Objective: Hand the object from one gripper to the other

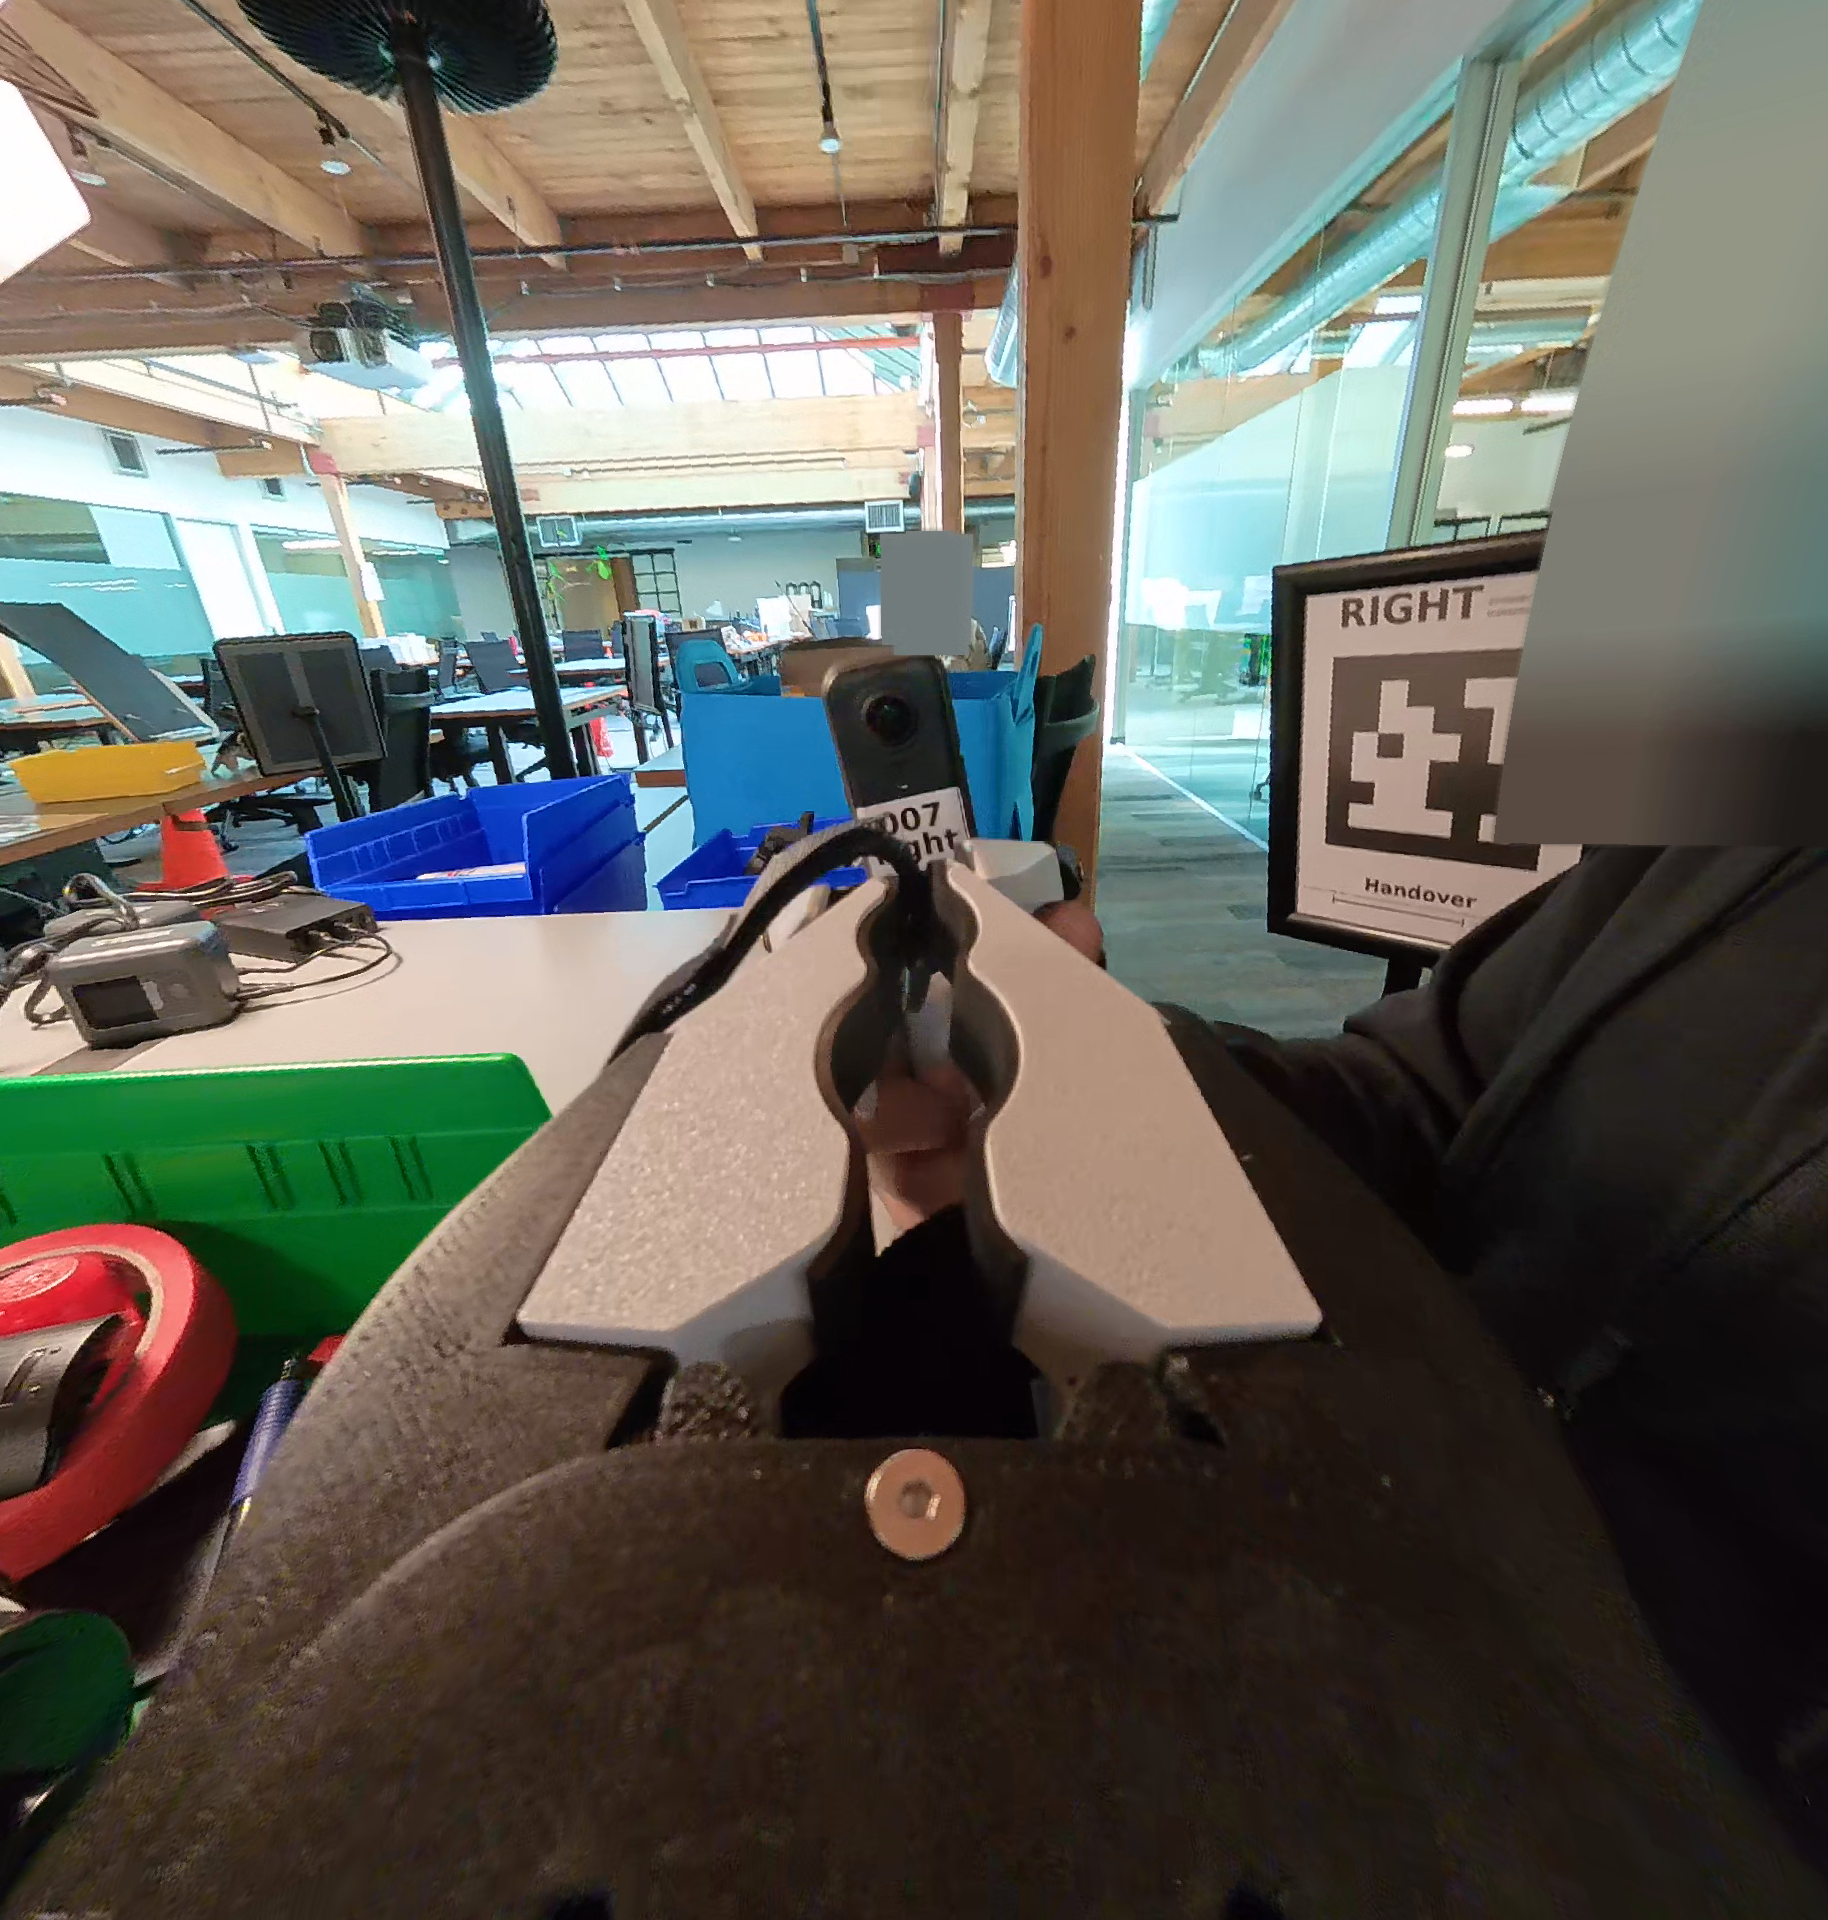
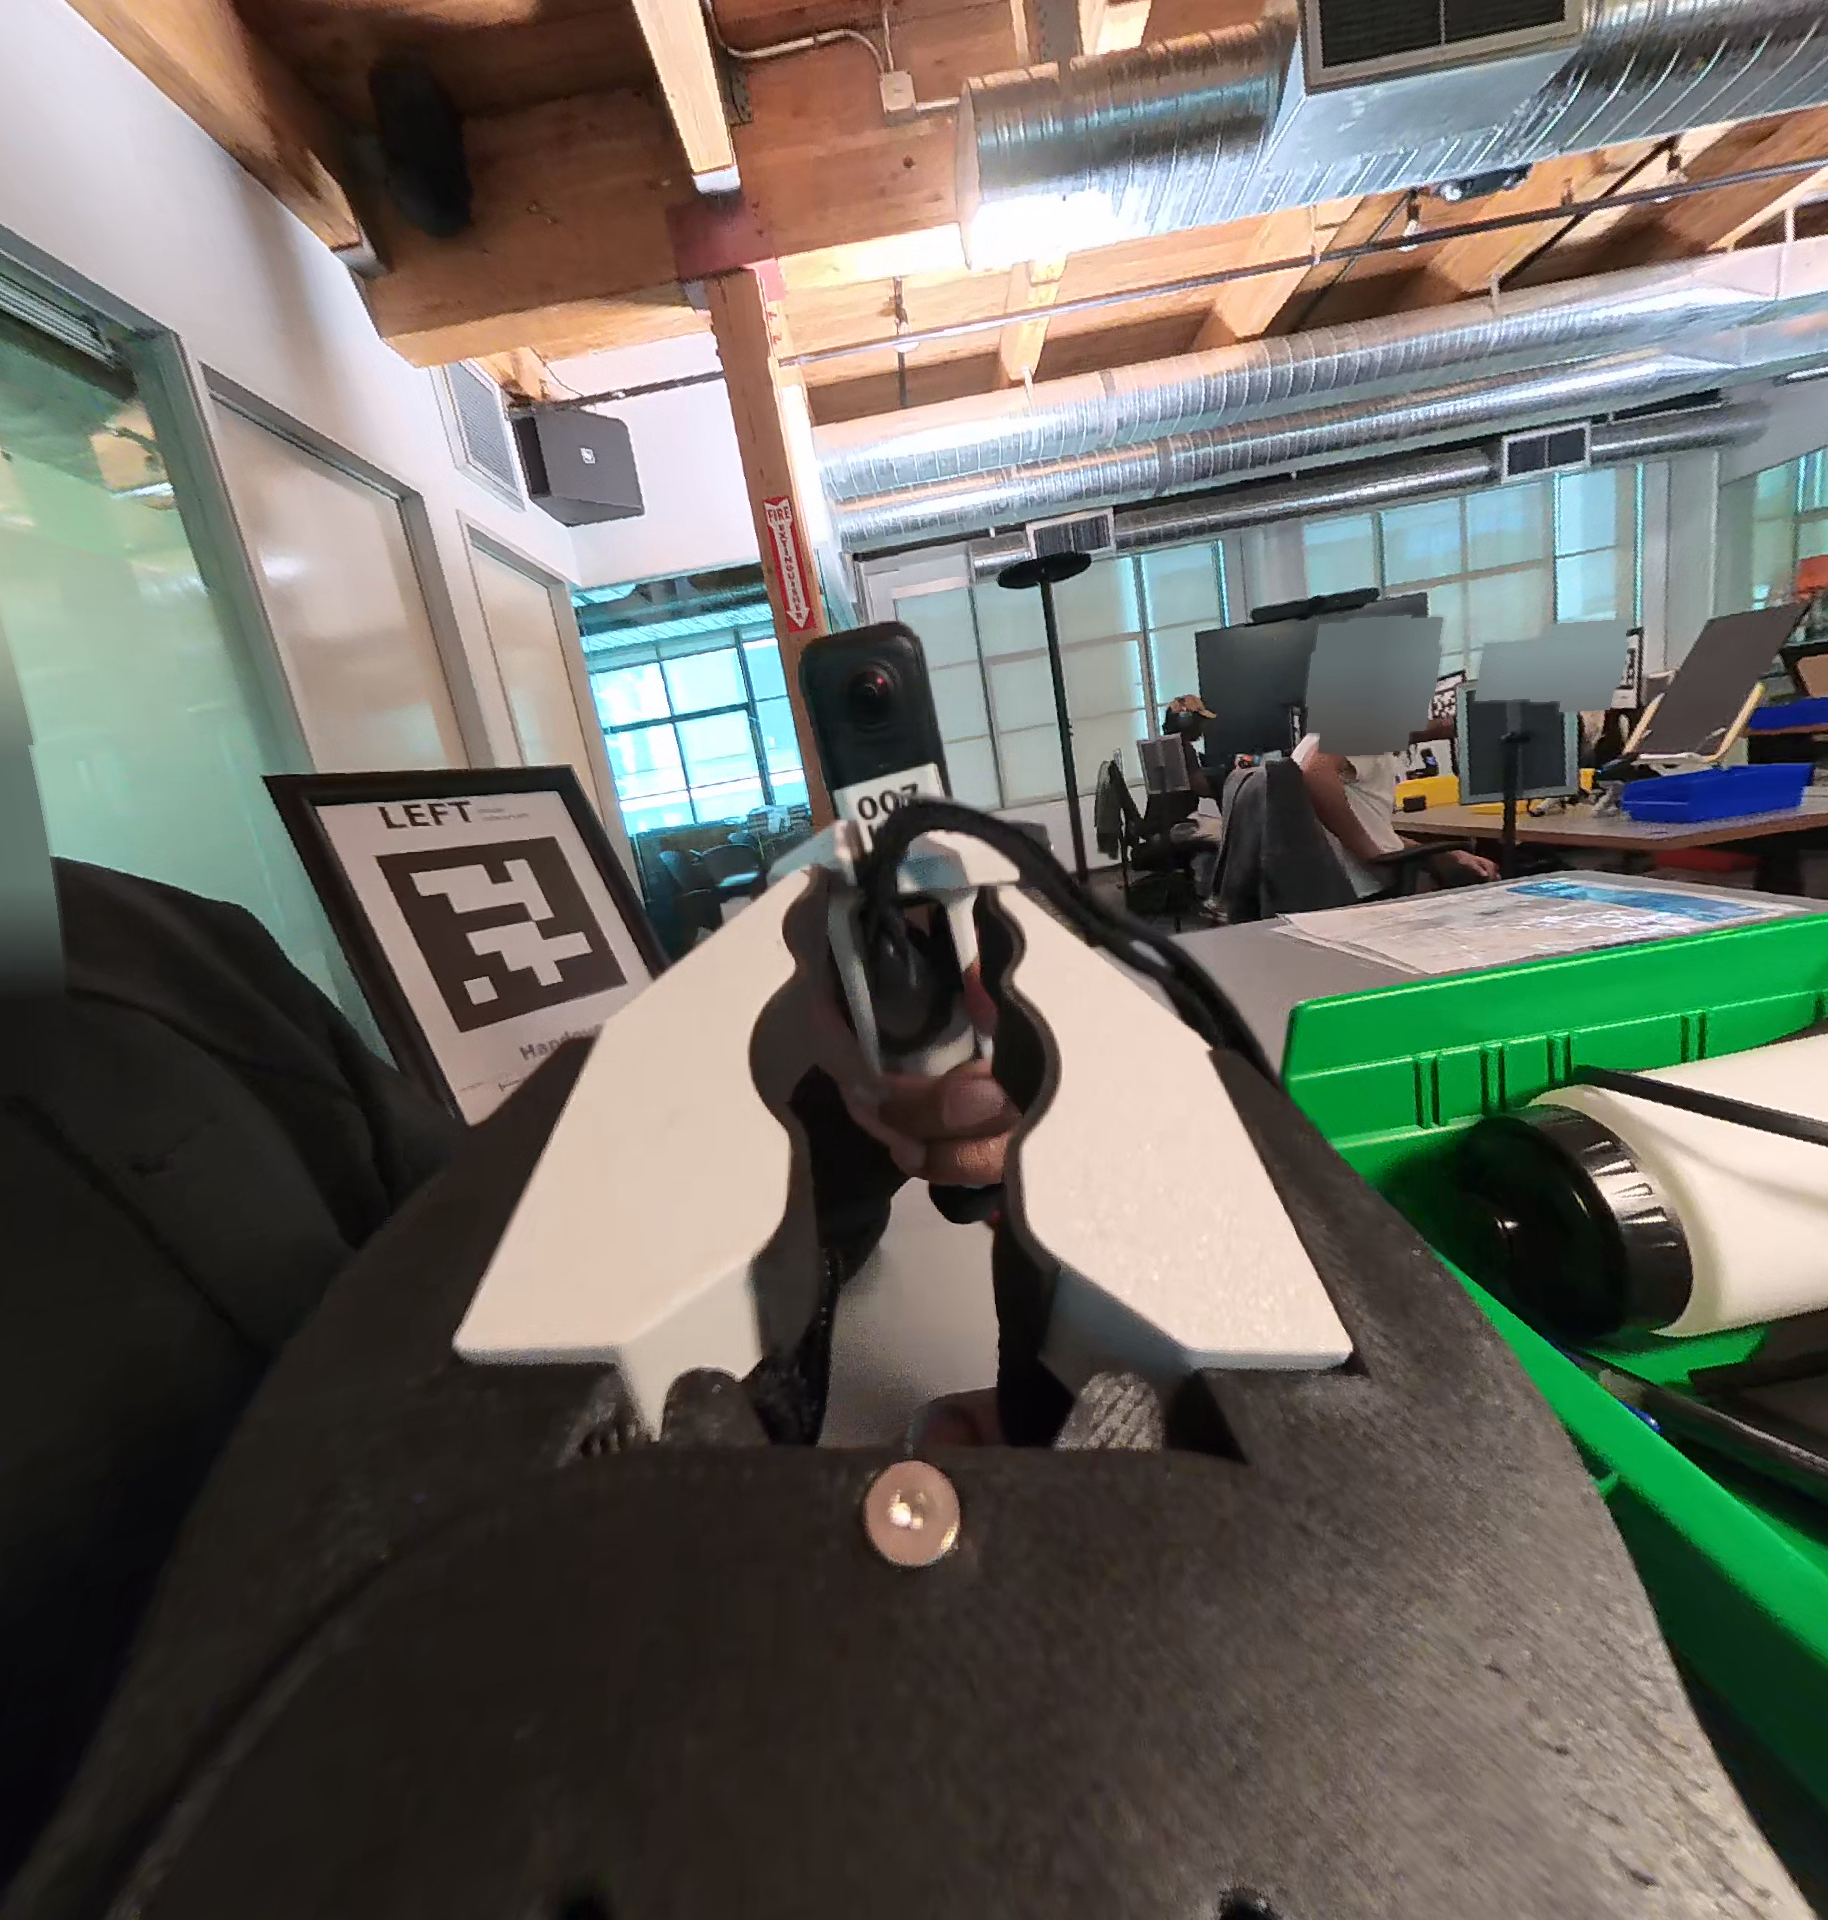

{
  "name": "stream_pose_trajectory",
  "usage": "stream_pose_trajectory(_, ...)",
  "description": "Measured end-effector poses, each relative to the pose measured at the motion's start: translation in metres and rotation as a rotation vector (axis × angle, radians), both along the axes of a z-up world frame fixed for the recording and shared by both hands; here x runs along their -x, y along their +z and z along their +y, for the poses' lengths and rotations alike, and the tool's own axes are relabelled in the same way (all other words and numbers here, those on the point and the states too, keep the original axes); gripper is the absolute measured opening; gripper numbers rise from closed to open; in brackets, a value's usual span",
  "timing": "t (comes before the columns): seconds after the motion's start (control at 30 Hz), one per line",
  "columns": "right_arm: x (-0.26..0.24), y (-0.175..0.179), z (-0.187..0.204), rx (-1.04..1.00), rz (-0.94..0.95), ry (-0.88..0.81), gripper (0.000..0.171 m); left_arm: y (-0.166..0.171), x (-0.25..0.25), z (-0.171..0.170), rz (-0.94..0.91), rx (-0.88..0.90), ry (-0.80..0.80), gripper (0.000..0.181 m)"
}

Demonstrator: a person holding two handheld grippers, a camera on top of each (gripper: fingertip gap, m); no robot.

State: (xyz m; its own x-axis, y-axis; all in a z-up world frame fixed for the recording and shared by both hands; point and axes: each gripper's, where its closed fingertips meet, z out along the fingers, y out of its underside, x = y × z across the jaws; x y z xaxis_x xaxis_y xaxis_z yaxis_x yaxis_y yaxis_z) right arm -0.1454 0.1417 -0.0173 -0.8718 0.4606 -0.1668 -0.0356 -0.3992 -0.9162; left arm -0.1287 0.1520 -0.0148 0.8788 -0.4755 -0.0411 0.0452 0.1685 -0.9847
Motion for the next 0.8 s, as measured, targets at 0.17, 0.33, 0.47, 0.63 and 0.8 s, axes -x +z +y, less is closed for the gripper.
stream_pose_trajectory(0.17,-0.002,0.007,0.006,0.047,0.013,0.0,0.027,-0.005,0.0,0.003,0.016,0.023,0.011,0.004)
stream_pose_trajectory(0.33,-0.001,0.007,0.008,0.012,0.056,-0.058,0.009,-0.008,-0.001,0.004,0.023,0.041,0.007,0.004)
stream_pose_trajectory(0.47,-0.002,0.008,0.008,-0.011,0.089,-0.09,0.007,-0.008,0.002,0.005,-0.006,0.051,0.014,0.008)
stream_pose_trajectory(0.63,-0.004,0.009,0.007,-0.03,0.119,-0.109,0.006,0.002,0.007,-0.001,-0.109,0.029,-0.026,0.017)
stream_pose_trajectory(0.8,-0.004,0.008,0.005,-0.061,0.138,-0.126,0.005,0.005,0.008,-0.002,-0.174,0.04,-0.063,0.018)
